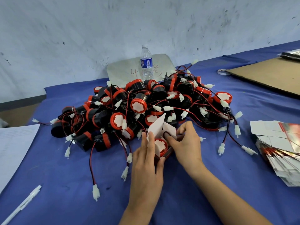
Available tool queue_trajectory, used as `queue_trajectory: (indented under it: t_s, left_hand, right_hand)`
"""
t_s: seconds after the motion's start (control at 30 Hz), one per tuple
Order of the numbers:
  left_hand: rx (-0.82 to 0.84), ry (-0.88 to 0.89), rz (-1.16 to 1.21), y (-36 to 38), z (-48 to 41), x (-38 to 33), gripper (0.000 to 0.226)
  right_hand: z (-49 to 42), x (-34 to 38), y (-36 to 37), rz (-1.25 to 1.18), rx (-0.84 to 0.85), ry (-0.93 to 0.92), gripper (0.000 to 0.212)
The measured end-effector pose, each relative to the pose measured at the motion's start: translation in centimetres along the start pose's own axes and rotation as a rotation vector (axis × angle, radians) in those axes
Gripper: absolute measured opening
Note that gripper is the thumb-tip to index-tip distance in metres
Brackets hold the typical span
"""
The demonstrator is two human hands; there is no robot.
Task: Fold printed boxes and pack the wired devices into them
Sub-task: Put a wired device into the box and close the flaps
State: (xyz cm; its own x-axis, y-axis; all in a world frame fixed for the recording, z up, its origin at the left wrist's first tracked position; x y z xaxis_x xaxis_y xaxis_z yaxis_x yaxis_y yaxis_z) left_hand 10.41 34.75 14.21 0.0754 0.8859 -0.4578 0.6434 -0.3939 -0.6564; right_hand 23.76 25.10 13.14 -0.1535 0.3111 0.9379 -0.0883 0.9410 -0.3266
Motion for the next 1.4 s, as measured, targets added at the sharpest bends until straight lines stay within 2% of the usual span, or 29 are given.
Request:
queue_trajectory:
  t_s: [0.1,0.23,0.33,0.43,0.57,0.73,0.87,1.0,1.1,1.2,1.33,1.4]
  left_hand:
    - [0.012,-0.034,0.022,0.2,0.1,0.5,0.08]
    - [0.005,-0.092,0.084,0.2,0.2,1.4,0.073]
    - [0.005,-0.119,0.104,0.4,0.2,1.8,0.062]
    - [0.033,-0.154,0.129,0.8,0.2,2.3,0.059]
    - [0.008,-0.171,0.082,0.6,0.4,2.4,0.05]
    - [-0.132,-0.172,-0.052,-1.2,0.3,2.0,0.043]
    - [-0.017,-0.113,-0.076,-0.3,0.2,1.7,0.056]
    - [0.069,-0.032,-0.057,0.5,0.0,0.7,0.059]
    - [0.122,0.016,-0.026,1.1,-0.2,0.1,0.051]
    - [0.166,-0.009,0.048,1.5,-0.2,0.0,0.049]
    - [0.211,0.001,0.081,2.2,-0.3,-0.2,0.055]
    - [0.203,0.007,0.097,2.2,-0.4,-0.1,0.05]
  right_hand:
    - [0.1,0.9,0.5,-0.052,0.079,-0.088,0.03]
    - [0.5,1.8,1.1,-0.101,0.189,-0.168,0.032]
    - [0.8,2.1,1.4,-0.068,0.229,-0.228,0.026]
    - [0.7,1.6,2.3,-0.03,0.316,-0.149,0.008]
    - [0.3,0.9,2.5,-0.083,0.345,-0.029,0.017]
    - [0.9,1.5,2.4,-0.053,0.316,-0.104,0.022]
    - [1.4,2.0,2.4,-0.086,0.354,-0.139,0.019]
    - [1.6,3.2,0.6,-0.04,0.207,-0.23,0.026]
    - [2.2,4.3,-1.0,-0.183,0.117,-0.287,0.044]
    - [1.9,3.9,-2.0,-0.362,0.079,-0.212,0.044]
    - [2.3,4.3,-0.3,-0.304,0.22,-0.244,0.011]
    - [2.9,4.4,1.1,-0.284,0.337,-0.246,0.015]
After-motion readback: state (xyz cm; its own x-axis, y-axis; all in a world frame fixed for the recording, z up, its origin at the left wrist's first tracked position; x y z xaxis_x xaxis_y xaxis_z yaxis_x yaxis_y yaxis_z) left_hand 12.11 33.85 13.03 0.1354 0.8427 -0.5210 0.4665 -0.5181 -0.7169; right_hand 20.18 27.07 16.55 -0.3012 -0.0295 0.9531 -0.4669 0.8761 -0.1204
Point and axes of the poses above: each hand's wrist, its own z-axis away from the middle knuckle, its own y-axis out of the palm, x = y × z, the point moved 10 cm from there along -z, towards the middle knuckle, and after that the axes turned 11 degrees about y, right-handed, at the moved point
